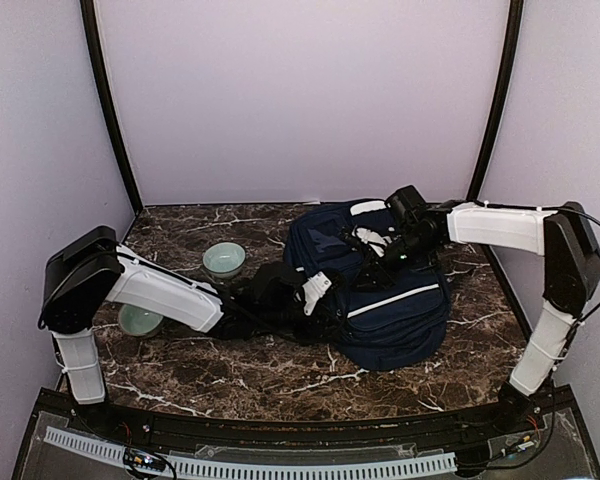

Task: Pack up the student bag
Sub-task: Pick up the upper front pocket of the student bag, then zip the upper front pocket of the bag in the student bag.

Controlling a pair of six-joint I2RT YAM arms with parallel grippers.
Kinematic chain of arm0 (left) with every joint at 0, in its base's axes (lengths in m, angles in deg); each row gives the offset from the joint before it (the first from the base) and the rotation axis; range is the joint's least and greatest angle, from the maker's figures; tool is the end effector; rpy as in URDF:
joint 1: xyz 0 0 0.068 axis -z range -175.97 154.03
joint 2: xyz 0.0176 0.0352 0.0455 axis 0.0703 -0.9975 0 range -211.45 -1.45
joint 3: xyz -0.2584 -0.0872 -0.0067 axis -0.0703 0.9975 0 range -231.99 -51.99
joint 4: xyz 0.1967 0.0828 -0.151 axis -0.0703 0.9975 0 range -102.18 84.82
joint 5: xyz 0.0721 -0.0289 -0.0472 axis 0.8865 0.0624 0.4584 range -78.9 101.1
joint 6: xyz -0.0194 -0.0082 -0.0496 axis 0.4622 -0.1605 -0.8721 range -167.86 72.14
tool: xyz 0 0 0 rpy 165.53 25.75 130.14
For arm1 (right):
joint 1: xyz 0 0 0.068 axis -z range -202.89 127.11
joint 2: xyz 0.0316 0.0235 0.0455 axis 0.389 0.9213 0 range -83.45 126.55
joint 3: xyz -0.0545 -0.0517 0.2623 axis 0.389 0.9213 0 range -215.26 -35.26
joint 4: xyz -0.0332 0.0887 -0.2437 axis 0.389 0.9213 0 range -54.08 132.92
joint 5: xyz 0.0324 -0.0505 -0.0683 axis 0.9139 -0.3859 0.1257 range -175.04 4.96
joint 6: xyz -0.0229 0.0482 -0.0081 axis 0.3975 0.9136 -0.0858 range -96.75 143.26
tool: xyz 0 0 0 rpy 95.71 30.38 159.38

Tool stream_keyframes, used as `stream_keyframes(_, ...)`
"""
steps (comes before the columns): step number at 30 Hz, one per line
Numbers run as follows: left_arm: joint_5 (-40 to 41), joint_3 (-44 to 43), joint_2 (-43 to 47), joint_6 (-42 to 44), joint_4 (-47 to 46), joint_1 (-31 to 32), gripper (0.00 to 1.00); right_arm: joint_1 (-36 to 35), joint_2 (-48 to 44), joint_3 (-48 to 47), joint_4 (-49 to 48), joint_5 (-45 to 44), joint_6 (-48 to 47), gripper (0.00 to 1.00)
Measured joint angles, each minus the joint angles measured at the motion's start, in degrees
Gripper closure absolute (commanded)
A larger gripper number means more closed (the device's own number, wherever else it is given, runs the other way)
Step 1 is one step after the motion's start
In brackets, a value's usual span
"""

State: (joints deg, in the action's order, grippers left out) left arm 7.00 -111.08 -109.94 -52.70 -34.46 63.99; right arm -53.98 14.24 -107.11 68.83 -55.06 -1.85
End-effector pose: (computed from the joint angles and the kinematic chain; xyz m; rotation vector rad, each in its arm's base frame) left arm 0.2011 -0.3529 0.1670 1.0286 1.8697 -0.7634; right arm 0.2959 0.1993 0.2327 -1.3624 2.1484 0.7153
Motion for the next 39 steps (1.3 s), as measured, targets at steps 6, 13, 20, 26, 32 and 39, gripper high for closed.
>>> stream_keyframes(6, -0.2, -1.1, -3.9, 1.6, -1.1, 0.0, 0.55, 0.2, 5.6, 0.0, -3.5, 3.5, 2.2, 0.63)
stream_keyframes(13, 0.7, -1.9, -4.8, 2.2, 0.1, 0.0, 0.62, 0.4, 5.9, 0.3, -4.7, 4.2, 3.0, 0.64)
stream_keyframes(20, 1.1, -3.5, -6.3, 2.4, 1.4, 0.0, 0.92, 0.5, 7.3, 0.0, -5.7, 6.1, 3.0, 0.65)
stream_keyframes(26, 1.4, -5.3, -6.7, 2.6, 5.1, 0.3, 1.00, 0.6, 7.5, -0.2, -5.7, 6.0, 3.0, 0.66)
stream_keyframes(32, 2.5, -5.4, -3.5, 2.7, 9.0, 2.3, 1.00, 0.6, 8.1, -0.7, -5.7, 6.2, 3.1, 0.67)
stream_keyframes(39, -2.7, -8.5, -1.5, 3.4, 15.3, 3.4, 1.00, 0.5, 8.8, -1.4, -5.7, 6.9, 3.4, 0.68)
